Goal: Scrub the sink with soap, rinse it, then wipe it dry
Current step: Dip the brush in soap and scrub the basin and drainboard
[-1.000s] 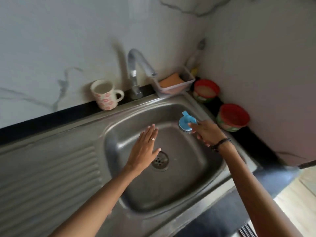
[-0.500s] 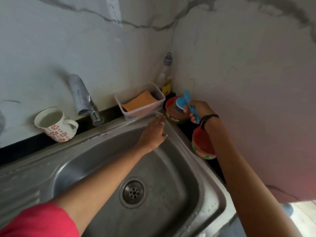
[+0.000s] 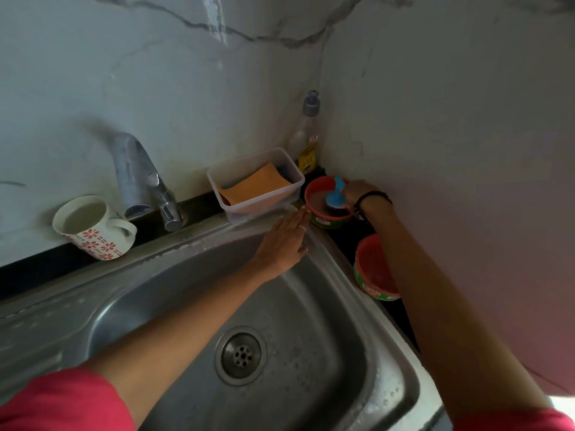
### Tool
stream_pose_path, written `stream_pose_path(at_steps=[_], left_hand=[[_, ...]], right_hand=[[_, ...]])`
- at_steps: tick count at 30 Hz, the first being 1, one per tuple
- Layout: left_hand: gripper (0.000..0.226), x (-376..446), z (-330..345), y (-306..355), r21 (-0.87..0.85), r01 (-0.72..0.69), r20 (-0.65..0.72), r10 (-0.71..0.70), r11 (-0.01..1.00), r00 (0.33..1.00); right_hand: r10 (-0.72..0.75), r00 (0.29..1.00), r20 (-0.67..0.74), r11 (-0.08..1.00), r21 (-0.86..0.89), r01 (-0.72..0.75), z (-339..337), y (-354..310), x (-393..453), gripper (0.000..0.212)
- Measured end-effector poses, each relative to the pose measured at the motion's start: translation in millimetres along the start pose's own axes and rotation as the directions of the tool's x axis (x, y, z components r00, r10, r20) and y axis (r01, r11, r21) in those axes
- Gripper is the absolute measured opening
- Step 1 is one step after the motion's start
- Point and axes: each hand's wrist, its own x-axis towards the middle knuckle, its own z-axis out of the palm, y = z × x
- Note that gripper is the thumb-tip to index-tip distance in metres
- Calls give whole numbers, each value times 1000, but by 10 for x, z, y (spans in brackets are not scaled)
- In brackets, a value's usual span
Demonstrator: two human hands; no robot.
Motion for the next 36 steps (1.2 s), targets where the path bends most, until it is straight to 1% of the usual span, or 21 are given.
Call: stream_pose_path(at_steps=[1,2,4,6,7,8,10,12,14,16,18,20,22,23,27,29,32,33,34,35,36], left_hand=[[76,-18,-4,7,-14,6,-5,-6,1000,1000],[77,-38,-11,21,-29,16,-10,-16,999,1000],[76,-88,-12,52,-64,40,-18,-41,997,999],[76,-174,-2,63,-103,88,-22,-91,991,996],[76,-233,15,58,-140,121,-21,-125,983,992],[76,-312,37,50,-186,154,-15,-159,971,987],[75,-506,75,11,-256,205,-13,-216,945,976],[73,-729,90,-46,-265,222,-18,-235,938,972],[73,-1019,103,-143,-287,235,-45,-258,929,965],[72,-1386,100,-258,-349,265,-77,-310,899,948],[71,-1846,80,-400,-388,301,-96,-363,871,927],[68,-2384,118,-605,-394,300,-145,-381,869,913],[66,-2912,119,-832,-360,343,-130,-410,868,903],[65,-3199,68,-957,-335,357,-137,-420,872,897],[61,-4225,-239,-1476,-284,442,-208,-505,851,838],[58,-4751,-401,-1784,-267,498,-231,-556,825,798],[56,-5439,-602,-2165,-222,615,-187,-651,757,735],[57,-5663,-665,-2269,-205,645,-156,-675,736,721],[60,-5841,-710,-2345,-188,676,-122,-700,713,704],[64,-6022,-744,-2428,-166,701,-94,-719,693,689],[68,-6202,-778,-2516,-134,725,-72,-737,675,673]], right_hand=[[-41,998,-43,995,-92,37,67,3,9,40],[-59,996,-62,994,-96,53,146,19,27,40],[-58,998,-23,996,64,59,270,55,35,39],[-48,999,-26,993,103,50,332,89,37,38],[-62,997,-50,994,83,66,325,88,8,39],[-85,993,-87,996,28,87,319,93,-30,41],[-181,960,-214,983,-63,171,318,56,-181,42],[-232,931,-283,973,-52,226,334,9,-398,44],[-252,922,-293,967,-45,250,412,-54,-696,43],[-309,925,-220,950,-19,312,569,-118,-1000,37],[-344,928,-140,933,61,355,801,-233,-1358,31],[-341,940,-10,933,114,340,1114,-397,-1733,31],[-354,929,104,930,143,338,1456,-615,-2080,33],[-369,917,153,925,155,346,1670,-742,-2236,32],[-400,866,299,906,271,325,2610,-1254,-2717,30],[-413,809,420,901,319,294,3115,-1522,-2956,28],[-339,720,606,935,303,185,3710,-1842,-3244,24],[-311,715,626,943,296,151,3891,-1922,-3315,23],[-282,738,614,948,298,114,4014,-1978,-3339,24],[-259,780,570,950,296,99,4145,-2028,-3363,24],[-248,828,503,960,244,140,4293,-2074,-3390,24]])
